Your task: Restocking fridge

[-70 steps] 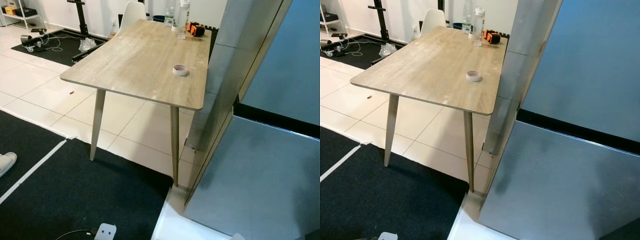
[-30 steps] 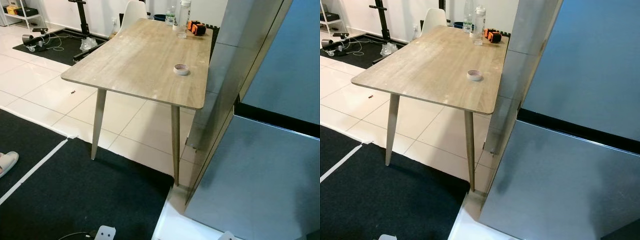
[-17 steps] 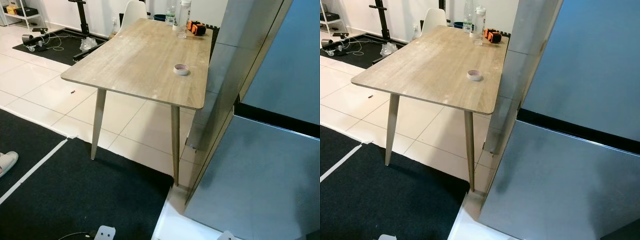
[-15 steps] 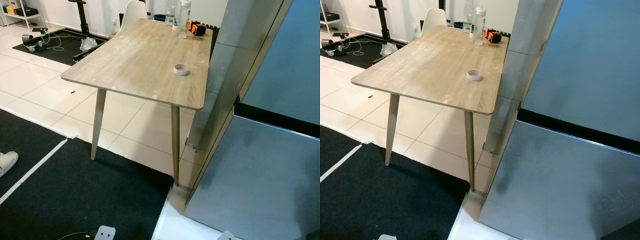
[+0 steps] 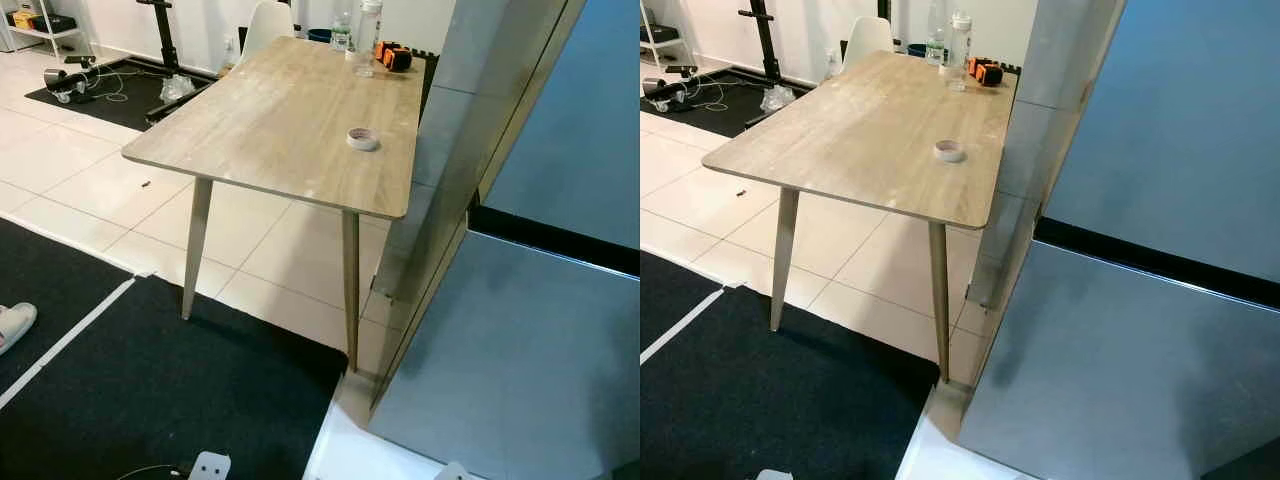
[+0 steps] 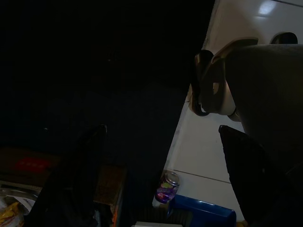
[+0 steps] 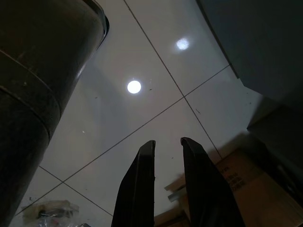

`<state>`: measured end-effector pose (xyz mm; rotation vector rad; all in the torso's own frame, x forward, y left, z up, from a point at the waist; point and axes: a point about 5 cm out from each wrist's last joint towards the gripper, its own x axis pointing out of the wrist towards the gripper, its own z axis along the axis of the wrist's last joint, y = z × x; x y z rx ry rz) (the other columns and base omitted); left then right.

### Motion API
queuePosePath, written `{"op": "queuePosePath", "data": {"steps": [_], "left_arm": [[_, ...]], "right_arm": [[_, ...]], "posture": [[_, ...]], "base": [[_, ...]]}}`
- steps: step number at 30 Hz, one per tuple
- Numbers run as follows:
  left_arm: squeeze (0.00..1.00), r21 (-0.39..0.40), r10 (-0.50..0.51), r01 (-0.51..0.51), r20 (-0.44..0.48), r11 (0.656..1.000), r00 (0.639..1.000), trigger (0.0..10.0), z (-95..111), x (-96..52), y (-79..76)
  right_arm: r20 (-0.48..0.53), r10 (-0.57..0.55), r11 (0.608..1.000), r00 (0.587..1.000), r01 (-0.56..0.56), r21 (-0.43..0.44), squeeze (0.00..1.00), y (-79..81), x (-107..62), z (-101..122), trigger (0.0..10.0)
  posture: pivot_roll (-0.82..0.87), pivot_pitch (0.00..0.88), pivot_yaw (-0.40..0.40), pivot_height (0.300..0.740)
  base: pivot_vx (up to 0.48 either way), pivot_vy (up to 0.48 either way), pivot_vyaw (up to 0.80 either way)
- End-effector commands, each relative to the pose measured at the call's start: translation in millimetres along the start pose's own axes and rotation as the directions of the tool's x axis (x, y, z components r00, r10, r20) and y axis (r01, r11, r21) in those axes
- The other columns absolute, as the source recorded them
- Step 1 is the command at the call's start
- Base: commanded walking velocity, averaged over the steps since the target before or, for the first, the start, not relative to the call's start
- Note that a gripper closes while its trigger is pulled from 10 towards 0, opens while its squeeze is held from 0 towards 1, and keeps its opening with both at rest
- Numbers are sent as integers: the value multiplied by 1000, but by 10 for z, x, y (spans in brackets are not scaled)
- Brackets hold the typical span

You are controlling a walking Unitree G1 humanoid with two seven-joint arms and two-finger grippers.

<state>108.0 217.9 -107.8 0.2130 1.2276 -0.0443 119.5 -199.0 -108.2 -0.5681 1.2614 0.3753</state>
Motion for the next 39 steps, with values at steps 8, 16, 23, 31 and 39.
{"op": "queuePosePath", "data": {"steps": [8, 16, 23, 31, 39], "left_arm": [[0, 13, -1, 1, -9, 1000, 1000, 10000, -48, -8, 25], [0, 17, -3, 3, -10, 1000, 1000, 10000, -55, -10, 27], [0, 17, -3, 3, -11, 1000, 1000, 10000, -60, -11, 30], [0, 14, -4, 5, -11, 1000, 1000, 10000, -62, -11, 30], [0, 12, -6, 6, -12, 1000, 1000, 10000, -63, -11, 25]], "right_arm": [[-3, -2, 1000, 1000, 2, 6, 0, -6, -1, -14, 10000], [-4, -2, 1000, 1000, 2, 9, 0, 5, -1, -26, 10000], [-6, 0, 1000, 1000, 0, 9, 0, 14, -1, -35, 10000], [-7, 1, 1000, 1000, -1, 8, 0, 19, -1, -38, 10000], [-7, 1, 1000, 1000, -1, 5, 0, 18, -1, -42, 10000]], "posture": [[131, 0, -107, 740], [128, 0, -107, 740], [124, 0, -105, 740], [126, 0, -107, 740], [129, 0, -109, 740]], "base": [[0, 0, 0], [0, 0, 0], [0, 0, 0], [0, 0, 0], [0, 0, 0]]}}
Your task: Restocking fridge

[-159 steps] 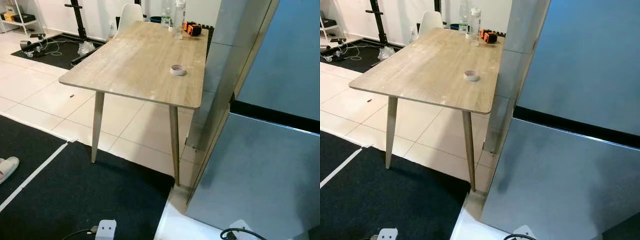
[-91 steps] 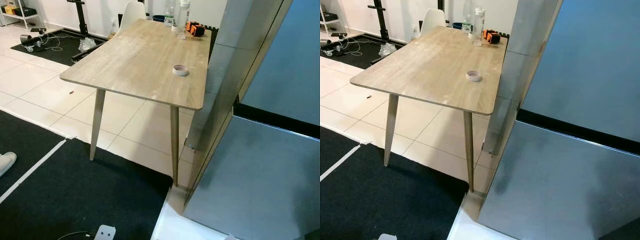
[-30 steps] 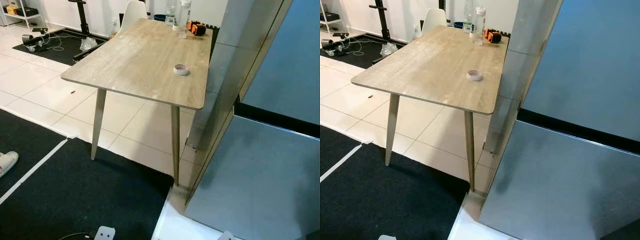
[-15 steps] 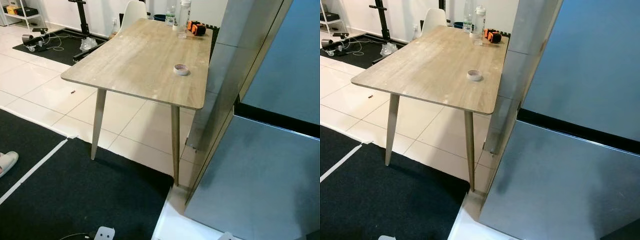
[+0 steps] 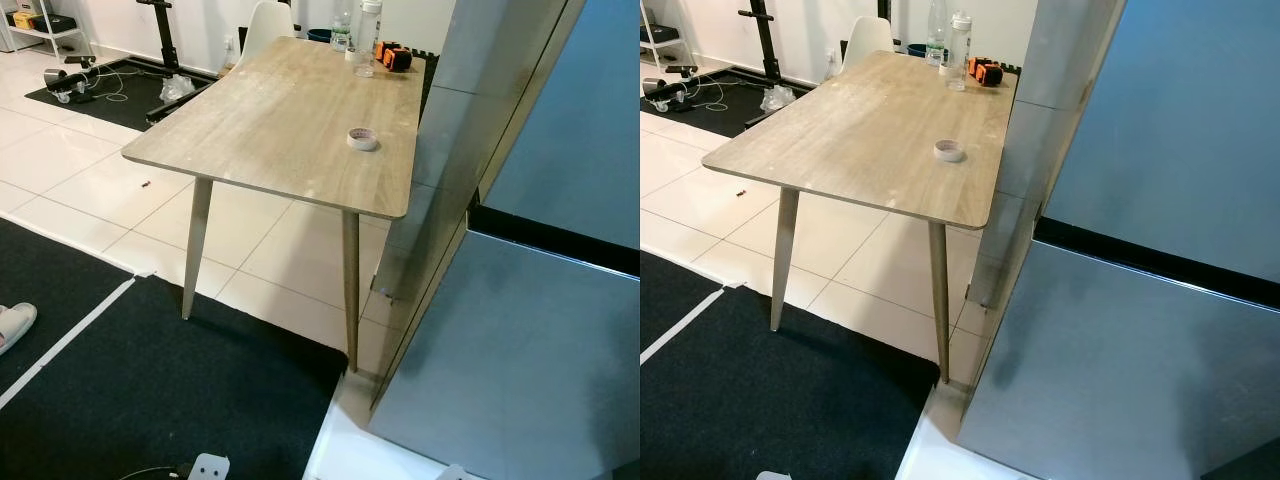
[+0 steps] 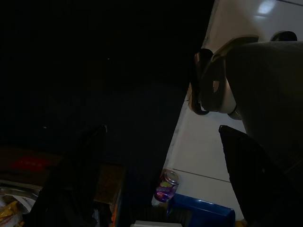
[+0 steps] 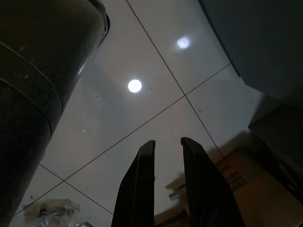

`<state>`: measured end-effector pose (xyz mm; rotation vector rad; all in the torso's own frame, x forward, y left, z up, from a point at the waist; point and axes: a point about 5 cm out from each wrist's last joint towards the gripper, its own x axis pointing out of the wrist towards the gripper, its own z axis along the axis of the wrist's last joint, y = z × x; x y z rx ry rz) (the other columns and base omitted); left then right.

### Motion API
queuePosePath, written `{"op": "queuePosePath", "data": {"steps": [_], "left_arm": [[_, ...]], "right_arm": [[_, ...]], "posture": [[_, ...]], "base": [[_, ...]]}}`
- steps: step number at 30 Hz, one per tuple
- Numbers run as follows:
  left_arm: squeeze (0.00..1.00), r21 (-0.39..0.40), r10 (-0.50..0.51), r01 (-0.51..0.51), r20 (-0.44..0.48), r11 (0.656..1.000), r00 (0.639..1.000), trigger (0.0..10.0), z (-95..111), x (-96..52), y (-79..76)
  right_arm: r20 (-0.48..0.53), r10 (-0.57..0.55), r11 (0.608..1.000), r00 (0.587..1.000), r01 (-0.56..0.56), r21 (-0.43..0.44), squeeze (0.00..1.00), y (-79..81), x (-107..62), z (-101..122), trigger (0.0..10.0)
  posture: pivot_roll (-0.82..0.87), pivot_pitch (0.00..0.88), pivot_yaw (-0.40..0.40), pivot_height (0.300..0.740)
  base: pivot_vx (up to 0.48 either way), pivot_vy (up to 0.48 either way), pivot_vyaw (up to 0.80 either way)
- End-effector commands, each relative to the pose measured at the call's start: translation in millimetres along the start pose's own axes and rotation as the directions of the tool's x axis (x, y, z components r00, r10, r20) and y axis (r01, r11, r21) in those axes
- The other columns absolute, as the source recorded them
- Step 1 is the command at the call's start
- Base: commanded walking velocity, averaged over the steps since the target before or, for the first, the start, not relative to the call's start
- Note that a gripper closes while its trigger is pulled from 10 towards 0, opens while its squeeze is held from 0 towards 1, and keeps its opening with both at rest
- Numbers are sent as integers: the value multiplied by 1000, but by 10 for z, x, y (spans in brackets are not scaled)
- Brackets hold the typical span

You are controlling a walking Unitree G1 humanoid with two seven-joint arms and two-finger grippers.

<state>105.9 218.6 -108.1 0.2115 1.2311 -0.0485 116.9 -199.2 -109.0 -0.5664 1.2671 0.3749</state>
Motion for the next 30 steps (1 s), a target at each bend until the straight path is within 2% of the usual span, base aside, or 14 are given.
{"op": "queuePosePath", "data": {"steps": [1, 17, 19, 30], "left_arm": [[0, 11, -2, 2, -9, 1000, 1000, 10000, -41, -7, 21], [0, -19, -13, 13, 5, 1000, 1000, 10000, 0, 3, -41], [0, -10, -18, 18, 1, 1000, 1000, 10000, 2, 4, -47], [0, 7, -8, 8, 16, 1000, 1000, 10000, 40, 5, -23]], "right_arm": [[-3, -1, 1000, 1000, 1, 3, 0, 3, -1, -19, 10000], [-7, -19, 1000, 1000, 19, -12, 0, -76, -9, -32, 10000], [-12, -23, 1000, 1000, 23, 2, 0, -78, -9, -37, 10000], [-11, -30, 999, 999, 30, 16, 0, -82, -7, -14, 10000]], "posture": [[129, 0, -109, 740], [87, 0, -116, 740], [54, 0, -90, 740], [64, 0, -65, 740]], "base": [[0, 0, 0], [0, 0, 0], [0, 0, 0], [0, 0, 0]]}}
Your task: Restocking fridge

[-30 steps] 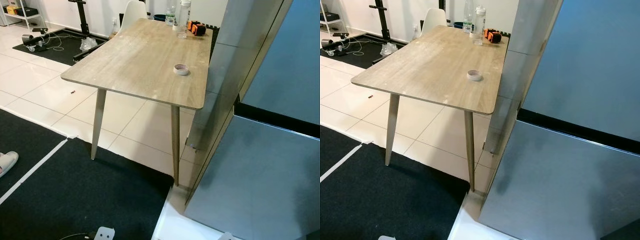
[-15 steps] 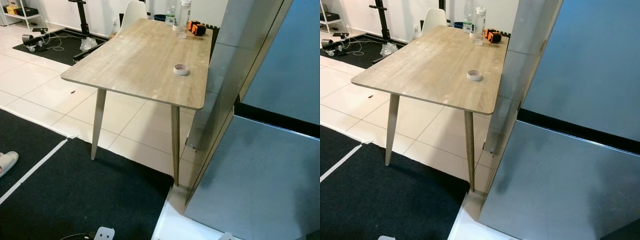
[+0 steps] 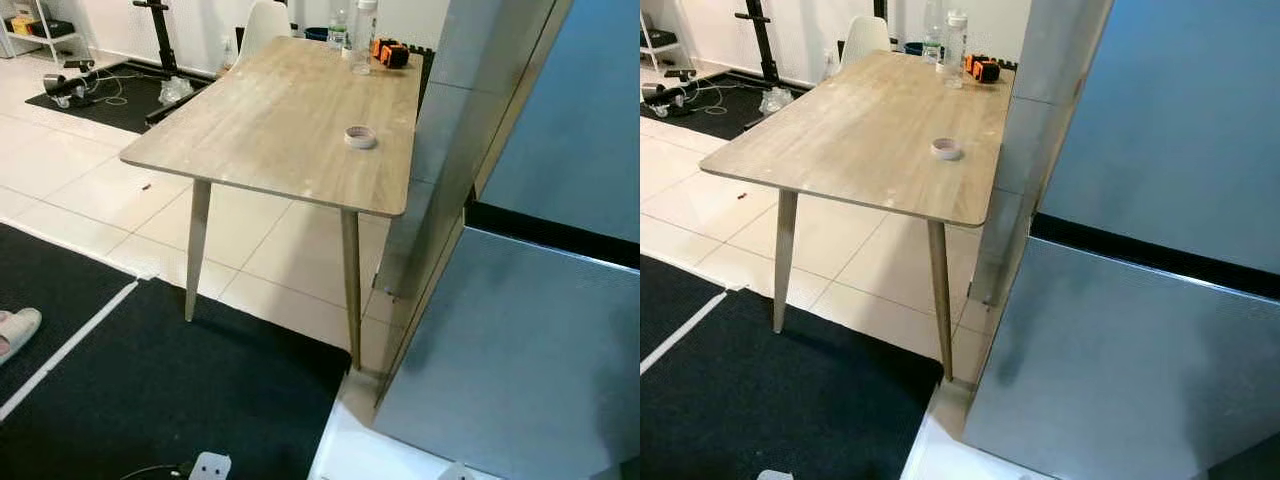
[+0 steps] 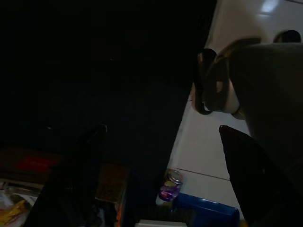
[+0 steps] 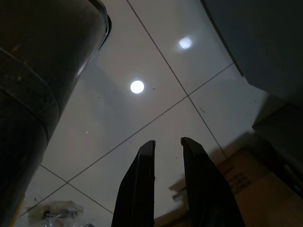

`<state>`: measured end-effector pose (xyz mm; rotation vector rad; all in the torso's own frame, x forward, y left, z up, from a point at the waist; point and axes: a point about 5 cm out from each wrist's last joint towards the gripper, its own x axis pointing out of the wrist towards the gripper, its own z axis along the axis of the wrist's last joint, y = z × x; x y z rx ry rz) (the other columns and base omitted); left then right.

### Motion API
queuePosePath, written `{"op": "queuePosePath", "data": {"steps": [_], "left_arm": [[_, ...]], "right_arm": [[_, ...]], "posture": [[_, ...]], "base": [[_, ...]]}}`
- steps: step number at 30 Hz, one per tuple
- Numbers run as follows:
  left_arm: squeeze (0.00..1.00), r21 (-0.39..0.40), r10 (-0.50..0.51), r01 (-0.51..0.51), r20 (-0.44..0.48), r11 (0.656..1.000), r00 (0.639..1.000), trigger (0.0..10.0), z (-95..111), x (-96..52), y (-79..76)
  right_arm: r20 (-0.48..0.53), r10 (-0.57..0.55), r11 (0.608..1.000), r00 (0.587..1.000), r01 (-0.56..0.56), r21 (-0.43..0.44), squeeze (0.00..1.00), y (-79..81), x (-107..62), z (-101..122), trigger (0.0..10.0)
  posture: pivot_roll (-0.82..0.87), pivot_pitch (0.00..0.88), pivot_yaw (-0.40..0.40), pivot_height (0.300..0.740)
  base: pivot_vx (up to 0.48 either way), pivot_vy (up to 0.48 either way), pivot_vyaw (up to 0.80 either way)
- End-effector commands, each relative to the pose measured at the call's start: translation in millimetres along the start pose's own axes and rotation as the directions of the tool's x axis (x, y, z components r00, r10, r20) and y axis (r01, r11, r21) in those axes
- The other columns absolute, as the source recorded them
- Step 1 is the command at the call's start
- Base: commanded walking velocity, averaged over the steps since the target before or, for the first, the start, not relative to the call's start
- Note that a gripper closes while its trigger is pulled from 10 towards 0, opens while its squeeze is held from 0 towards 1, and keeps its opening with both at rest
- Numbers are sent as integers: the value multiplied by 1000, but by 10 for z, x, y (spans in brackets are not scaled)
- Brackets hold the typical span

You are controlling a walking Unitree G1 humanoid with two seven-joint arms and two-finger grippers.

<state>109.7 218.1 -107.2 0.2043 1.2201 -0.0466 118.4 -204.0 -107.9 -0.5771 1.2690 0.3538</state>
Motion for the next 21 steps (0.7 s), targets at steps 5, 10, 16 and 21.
{"op": "queuePosePath", "data": {"steps": [5, 10, 16, 21], "left_arm": [[0, 12, -4, 4, 9, 1000, 1000, 10000, 9, 2, -24], [0, 7, -10, 10, 5, 1000, 1000, 10000, 5, 4, -42], [0, 2, -17, 17, -1, 1000, 1000, 10000, -7, 5, -68], [0, 1, -18, 18, -2, 1000, 1000, 10000, -16, 4, -72]], "right_arm": [[-1, -7, 1000, 1000, 7, 8, 0, -34, -2, 7, 10000], [-4, -11, 1000, 1000, 11, 3, 0, -43, -3, -2, 10000], [-8, -19, 1000, 1000, 19, -3, 0, -60, -6, -21, 10000], [-9, -20, 1000, 1000, 20, -2, 0, -58, -6, -31, 10000]], "posture": [[69, 0, -68, 740], [60, 0, -73, 740], [61, 0, -81, 740], [59, 0, -86, 740]], "base": [[0, 0, 0], [0, 0, 0], [0, 0, 0], [0, 0, 0]]}}
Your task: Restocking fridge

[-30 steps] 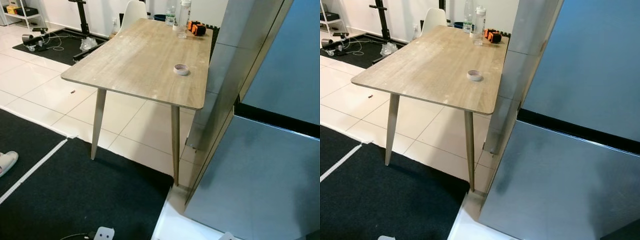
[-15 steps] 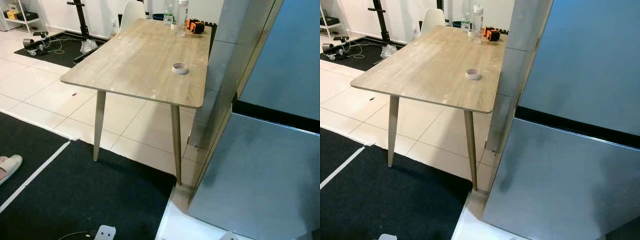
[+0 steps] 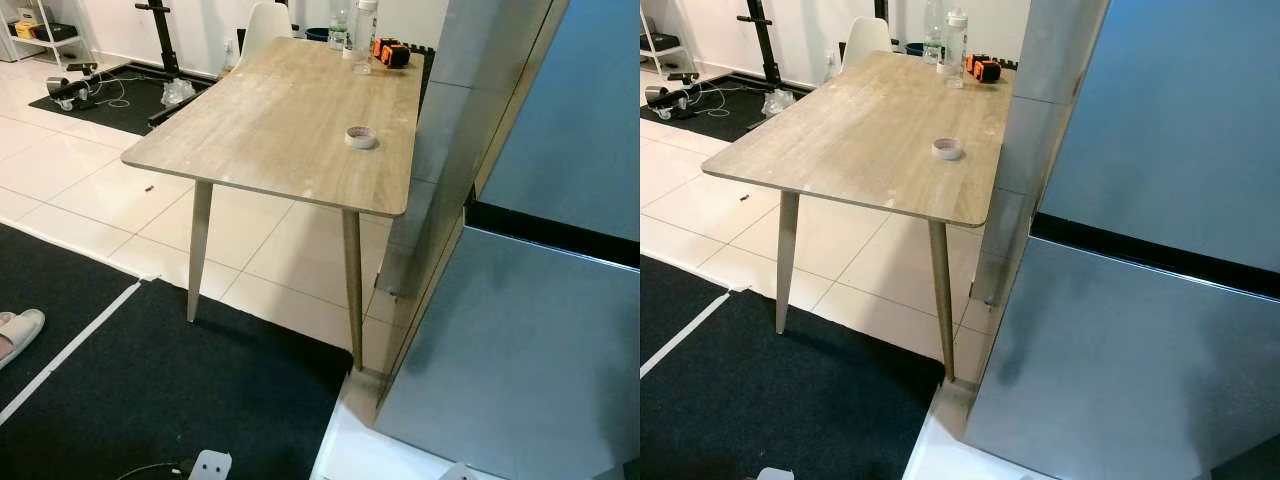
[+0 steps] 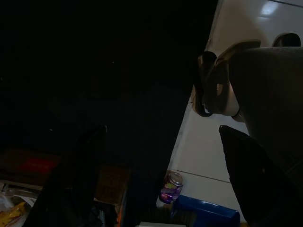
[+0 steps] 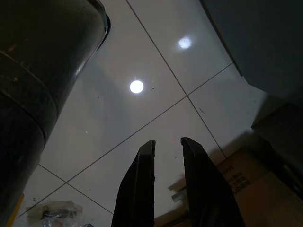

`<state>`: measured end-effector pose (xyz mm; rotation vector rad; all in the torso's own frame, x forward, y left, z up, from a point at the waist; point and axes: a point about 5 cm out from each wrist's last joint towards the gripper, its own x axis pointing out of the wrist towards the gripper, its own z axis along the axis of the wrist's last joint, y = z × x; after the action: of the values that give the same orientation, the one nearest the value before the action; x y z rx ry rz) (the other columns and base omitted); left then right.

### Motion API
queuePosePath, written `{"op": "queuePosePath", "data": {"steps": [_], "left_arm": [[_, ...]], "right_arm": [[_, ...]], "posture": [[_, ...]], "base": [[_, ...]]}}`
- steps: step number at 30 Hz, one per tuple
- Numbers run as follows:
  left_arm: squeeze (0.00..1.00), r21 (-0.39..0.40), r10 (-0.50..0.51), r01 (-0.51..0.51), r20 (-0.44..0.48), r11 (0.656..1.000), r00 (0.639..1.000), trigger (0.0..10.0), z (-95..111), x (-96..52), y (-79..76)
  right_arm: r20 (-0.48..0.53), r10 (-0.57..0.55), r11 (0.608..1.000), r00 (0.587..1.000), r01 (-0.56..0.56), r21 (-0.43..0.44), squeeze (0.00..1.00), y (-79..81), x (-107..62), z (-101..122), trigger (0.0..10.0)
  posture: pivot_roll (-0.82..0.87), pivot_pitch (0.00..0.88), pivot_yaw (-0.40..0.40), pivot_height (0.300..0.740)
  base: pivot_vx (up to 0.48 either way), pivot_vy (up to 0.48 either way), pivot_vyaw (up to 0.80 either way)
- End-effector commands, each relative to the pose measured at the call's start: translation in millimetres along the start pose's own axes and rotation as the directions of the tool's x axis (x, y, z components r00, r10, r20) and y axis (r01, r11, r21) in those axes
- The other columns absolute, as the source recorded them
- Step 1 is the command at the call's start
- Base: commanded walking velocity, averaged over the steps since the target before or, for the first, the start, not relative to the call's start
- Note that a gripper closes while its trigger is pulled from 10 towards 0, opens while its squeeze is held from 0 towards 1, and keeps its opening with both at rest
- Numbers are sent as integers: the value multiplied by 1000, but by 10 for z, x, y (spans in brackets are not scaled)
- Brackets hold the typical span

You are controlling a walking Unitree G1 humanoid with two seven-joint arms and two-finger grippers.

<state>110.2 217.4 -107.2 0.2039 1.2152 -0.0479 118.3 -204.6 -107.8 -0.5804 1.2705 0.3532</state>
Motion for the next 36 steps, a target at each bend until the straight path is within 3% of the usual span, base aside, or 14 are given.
{"op": "queuePosePath", "data": {"steps": [1, 22, 36], "left_arm": [[0, 1, -17, 17, -7, 1000, 1000, 10000, -26, 3, -66], [0, 18, -5, 5, -12, 1000, 1000, 10000, -41, -7, 21], [0, -12, -1, 1, 5, 1000, 1000, 10000, 25, 1, 15]], "right_arm": [[-7, -17, 1000, 1000, 17, 0, 0, -51, -5, -30, 10000], [0, 4, 1000, 1000, -4, 29, 0, 14, 1, 2, 10000], [16, -21, 998, 1000, 20, 58, 0, -45, -1, 46, 10000]], "posture": [[60, 0, -85, 740], [54, 0, -64, 740], [37, 0, -62, 740]], "base": [[0, 0, 0], [0, 0, 0], [0, 0, 0]]}}
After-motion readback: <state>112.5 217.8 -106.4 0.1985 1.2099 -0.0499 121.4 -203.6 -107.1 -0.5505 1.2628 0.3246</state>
